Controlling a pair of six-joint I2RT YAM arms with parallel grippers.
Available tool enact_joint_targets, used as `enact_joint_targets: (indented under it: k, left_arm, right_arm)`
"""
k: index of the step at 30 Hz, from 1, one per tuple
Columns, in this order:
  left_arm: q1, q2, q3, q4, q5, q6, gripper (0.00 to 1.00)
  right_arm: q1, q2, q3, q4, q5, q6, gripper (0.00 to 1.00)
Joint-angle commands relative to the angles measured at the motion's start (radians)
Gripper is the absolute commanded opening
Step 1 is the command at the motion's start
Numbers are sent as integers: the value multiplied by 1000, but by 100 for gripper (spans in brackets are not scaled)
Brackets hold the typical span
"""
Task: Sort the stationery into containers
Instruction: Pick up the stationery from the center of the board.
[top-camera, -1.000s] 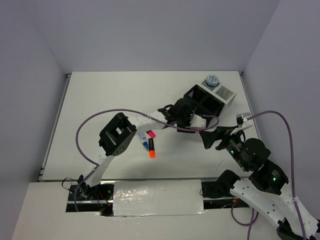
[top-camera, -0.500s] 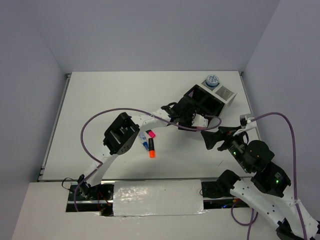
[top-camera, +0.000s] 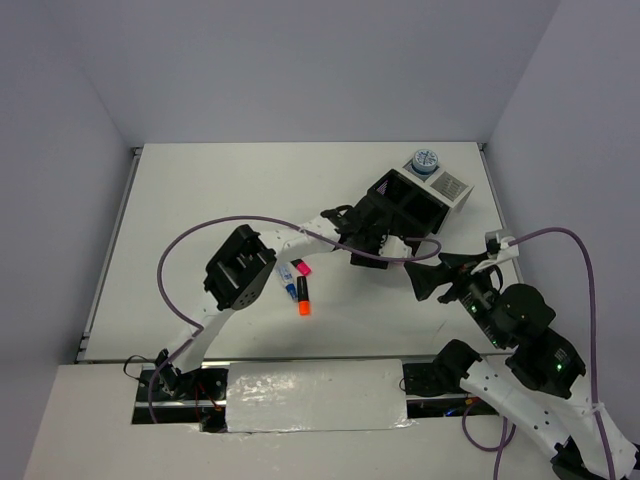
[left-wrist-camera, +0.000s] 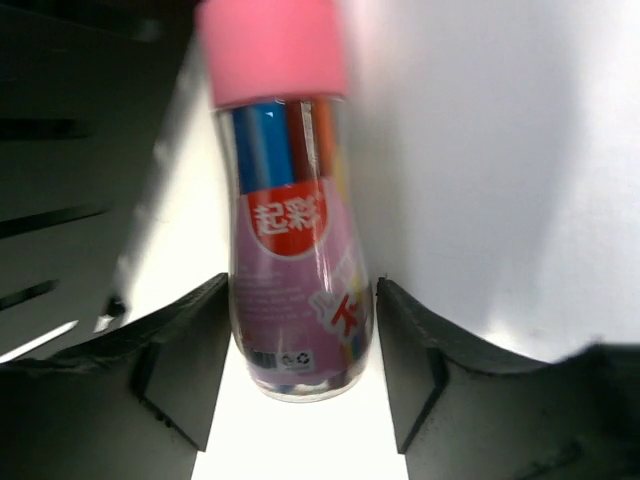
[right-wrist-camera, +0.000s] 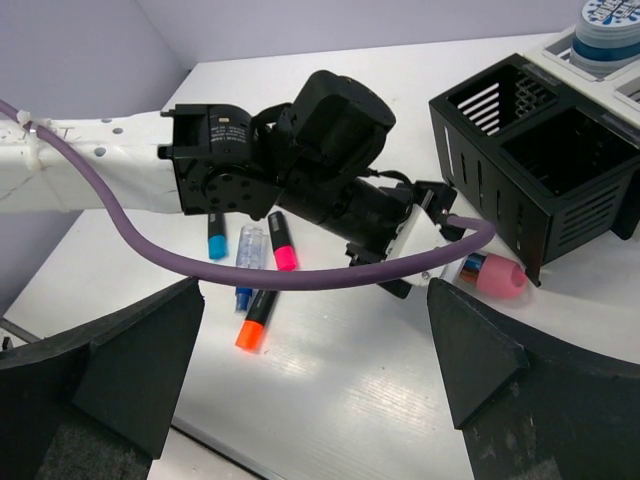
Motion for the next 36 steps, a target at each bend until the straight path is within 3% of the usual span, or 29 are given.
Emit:
enact_joint_targets:
  k: [1,6,7,10,11,13,18,21,28,33,36]
  left_arm:
    - [-18,-11,11,-160,97,-27,68]
    - [-35,-46,-41,-174,118,-75,38]
    - [-38,-60,-68,-148,114,-89,30]
    - [-52,-106,-165,-46,72,-142,17]
    - [-57,-115,-202,-20,55,-182,5]
    - [-60,-138,-225,49,17,-237,0]
    - [-44,-227,-273,153,61,-477,0]
    - [-40,-322,-328,269,17,-661,0]
    - [-40,-621,-591,610,-78,-1065,0]
    - [-44,-865,-861,932,-23,-1225,0]
    - [-66,-947,-932,977,-51,-1244,0]
  right_arm:
    - [-2,-16,44,10,-2,0,100]
    - [-2,-27,61,4,-2,1,100]
    - [-2,-31,64,4,-3,3,100]
    - [0,-42,69,2,-8,6,100]
    - [-2,-48,70,1,-5,9,100]
    - [-2,-65,75,-2,4,18,100]
    - [-2,-84,77,27,64,33,100]
    - [-2,-39,96,31,124,67,100]
    - [-2,7,133,99,333,227,100]
    - [-3,206,156,146,272,289,100]
    - [-2,327,163,200,192,297,100]
